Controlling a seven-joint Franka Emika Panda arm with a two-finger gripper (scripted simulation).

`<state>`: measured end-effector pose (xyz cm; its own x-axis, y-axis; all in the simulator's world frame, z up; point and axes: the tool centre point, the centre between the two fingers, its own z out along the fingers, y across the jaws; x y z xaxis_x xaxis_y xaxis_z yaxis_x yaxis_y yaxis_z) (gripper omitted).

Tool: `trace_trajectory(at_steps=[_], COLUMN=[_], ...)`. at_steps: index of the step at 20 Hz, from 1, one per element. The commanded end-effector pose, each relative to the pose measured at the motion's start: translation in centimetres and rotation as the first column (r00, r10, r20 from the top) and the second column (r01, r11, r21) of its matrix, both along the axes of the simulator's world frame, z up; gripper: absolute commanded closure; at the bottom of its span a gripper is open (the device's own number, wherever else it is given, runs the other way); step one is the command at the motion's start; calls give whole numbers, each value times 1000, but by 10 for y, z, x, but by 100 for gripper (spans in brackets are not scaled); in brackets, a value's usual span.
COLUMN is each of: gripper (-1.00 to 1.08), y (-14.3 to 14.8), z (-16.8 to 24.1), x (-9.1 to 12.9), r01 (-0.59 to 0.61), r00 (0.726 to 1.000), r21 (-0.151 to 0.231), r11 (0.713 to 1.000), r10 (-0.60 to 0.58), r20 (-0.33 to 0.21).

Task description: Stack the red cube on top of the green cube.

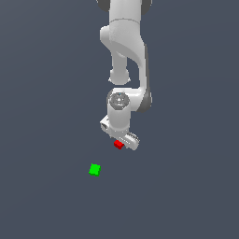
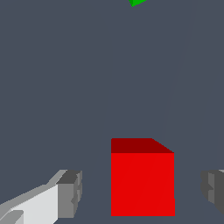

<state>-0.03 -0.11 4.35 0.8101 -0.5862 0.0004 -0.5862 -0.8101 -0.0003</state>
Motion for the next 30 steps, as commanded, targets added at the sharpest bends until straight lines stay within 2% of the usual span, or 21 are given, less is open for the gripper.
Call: trace_trajectory(at_steps=[1, 7, 8, 21, 30], gripper=[-92, -92, 108, 108, 108], y=[0, 0, 0, 0, 0], z=[-13, -24, -24, -21, 21], x=[-1, 0, 0, 0, -1], r01=[0, 0, 0, -1, 0], r00=[1000, 1000, 1000, 1000, 1000], r21=[0, 0, 0, 0, 1], r11=[1000, 1000, 1000, 1000, 1000], r10=[0, 0, 0, 1, 0], r20=[-1, 0, 0, -1, -1])
